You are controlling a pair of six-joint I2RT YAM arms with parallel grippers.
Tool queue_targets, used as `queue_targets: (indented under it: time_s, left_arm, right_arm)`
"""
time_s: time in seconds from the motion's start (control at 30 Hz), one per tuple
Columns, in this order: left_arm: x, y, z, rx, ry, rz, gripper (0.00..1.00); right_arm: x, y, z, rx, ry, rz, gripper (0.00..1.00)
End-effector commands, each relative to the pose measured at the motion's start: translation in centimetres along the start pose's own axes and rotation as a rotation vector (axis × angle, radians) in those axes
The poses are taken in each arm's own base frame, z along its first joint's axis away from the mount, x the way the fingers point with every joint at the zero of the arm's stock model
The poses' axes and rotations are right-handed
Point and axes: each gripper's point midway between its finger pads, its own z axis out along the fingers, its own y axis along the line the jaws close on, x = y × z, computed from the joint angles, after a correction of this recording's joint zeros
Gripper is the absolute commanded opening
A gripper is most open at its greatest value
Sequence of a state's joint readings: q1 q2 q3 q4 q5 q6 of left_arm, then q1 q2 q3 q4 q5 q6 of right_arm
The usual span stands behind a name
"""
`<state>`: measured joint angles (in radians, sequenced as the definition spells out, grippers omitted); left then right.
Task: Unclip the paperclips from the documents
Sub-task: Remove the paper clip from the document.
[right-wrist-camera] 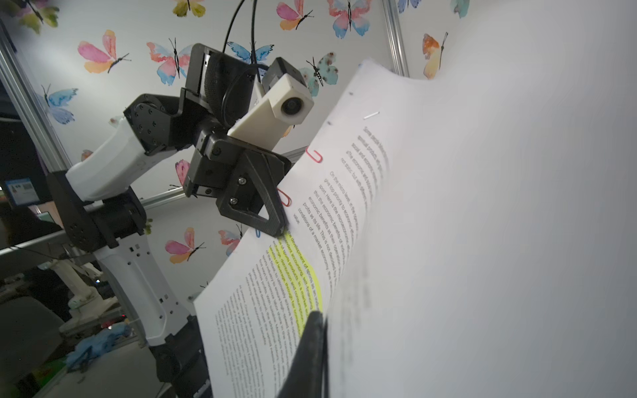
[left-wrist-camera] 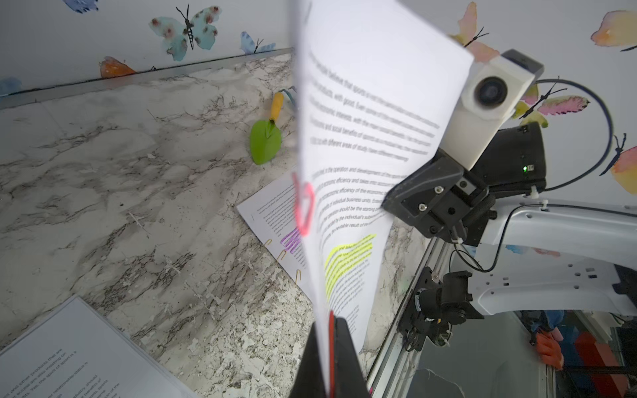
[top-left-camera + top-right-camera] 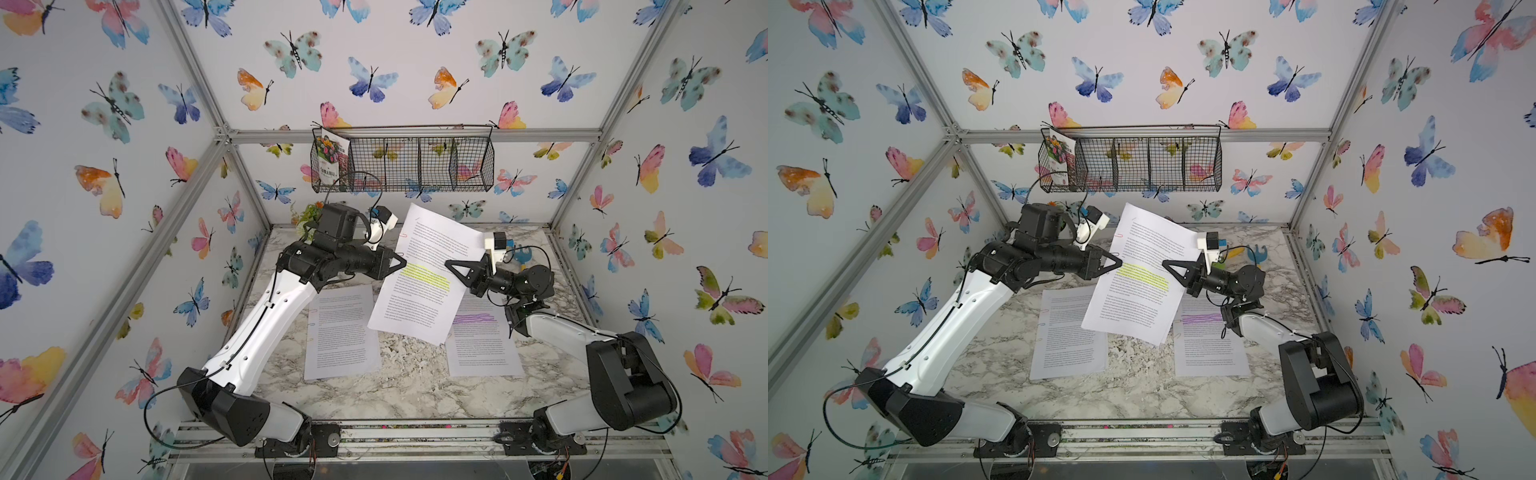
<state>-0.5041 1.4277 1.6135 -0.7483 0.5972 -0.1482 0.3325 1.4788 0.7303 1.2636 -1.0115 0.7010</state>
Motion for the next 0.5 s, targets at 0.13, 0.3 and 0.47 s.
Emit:
queue_targets:
  time_s: [0.13,0.3,0.47]
  left_arm:
    - [-1.0,-0.8,-0.5,0.032,-0.08,0.025,0.62]
    - [-1.0,-0.4,-0.4,0.021,-0.096,0.022,0.74]
    - [-1.2,0.0,-0.5,0.004,-0.103,0.025,0.36]
  right_arm:
    - [0.1,1.4,0.2,-0.044,0.087,-0.01,0.02]
    - [-0.1,2.2,0.3,-0.067,0.126,-0.018,0.02]
    - [-0.2,2.8,0.2,-0.087,0.148,-0.008,0.02]
